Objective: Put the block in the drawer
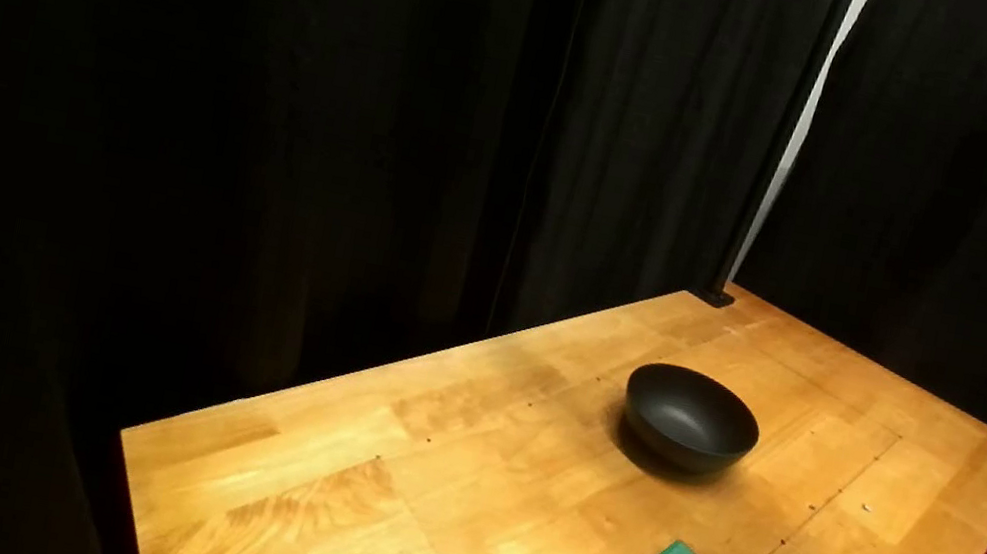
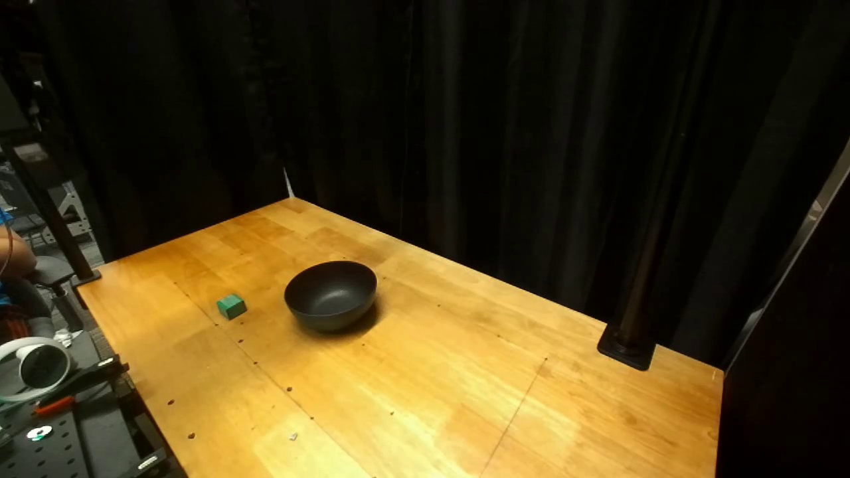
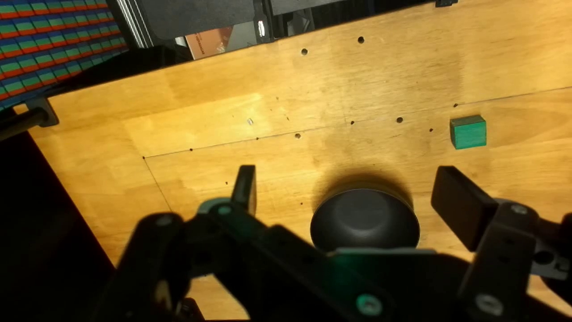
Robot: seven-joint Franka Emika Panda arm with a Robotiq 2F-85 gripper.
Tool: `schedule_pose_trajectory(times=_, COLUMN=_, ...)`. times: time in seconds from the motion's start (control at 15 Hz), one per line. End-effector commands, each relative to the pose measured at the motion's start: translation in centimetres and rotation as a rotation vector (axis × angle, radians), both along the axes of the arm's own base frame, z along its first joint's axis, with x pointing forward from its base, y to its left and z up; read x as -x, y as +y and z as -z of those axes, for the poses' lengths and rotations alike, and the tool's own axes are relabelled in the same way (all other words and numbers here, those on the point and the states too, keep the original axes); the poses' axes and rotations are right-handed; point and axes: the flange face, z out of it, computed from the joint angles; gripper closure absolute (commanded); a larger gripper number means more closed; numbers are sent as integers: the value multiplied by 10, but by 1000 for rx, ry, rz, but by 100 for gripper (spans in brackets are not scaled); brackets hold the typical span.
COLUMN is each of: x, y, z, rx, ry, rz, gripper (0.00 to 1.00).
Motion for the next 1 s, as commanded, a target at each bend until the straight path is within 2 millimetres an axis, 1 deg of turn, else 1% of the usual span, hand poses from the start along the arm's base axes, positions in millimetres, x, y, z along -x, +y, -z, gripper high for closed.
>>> schedule_pose_trajectory(times=0.0, x=-13, y=24, z=20, rx=-6, ry=32, rz=-1, gripper=0)
schedule_pose_trajectory(times=0.27, x=-40, y=78, z=68, rx=-44, ry=90, rz=-69, gripper=0)
schedule_pose_trajectory(times=0.33, x=-47, y=93, z=85, rx=-62, ry=92, rz=-95, gripper=0)
schedule_pose_trajectory(times=0.53, x=-66, y=127, z=131, rx=-99, ry=87, rz=-159, gripper=0)
schedule_pose_trajectory(times=0.73, x=-85, y=147, z=176, rx=-126, ry=74, rz=-192, gripper=0)
schedule_pose_trajectory(times=0.93, x=-103, y=154, z=214, rx=-135, ry=65, rz=-213, gripper=0)
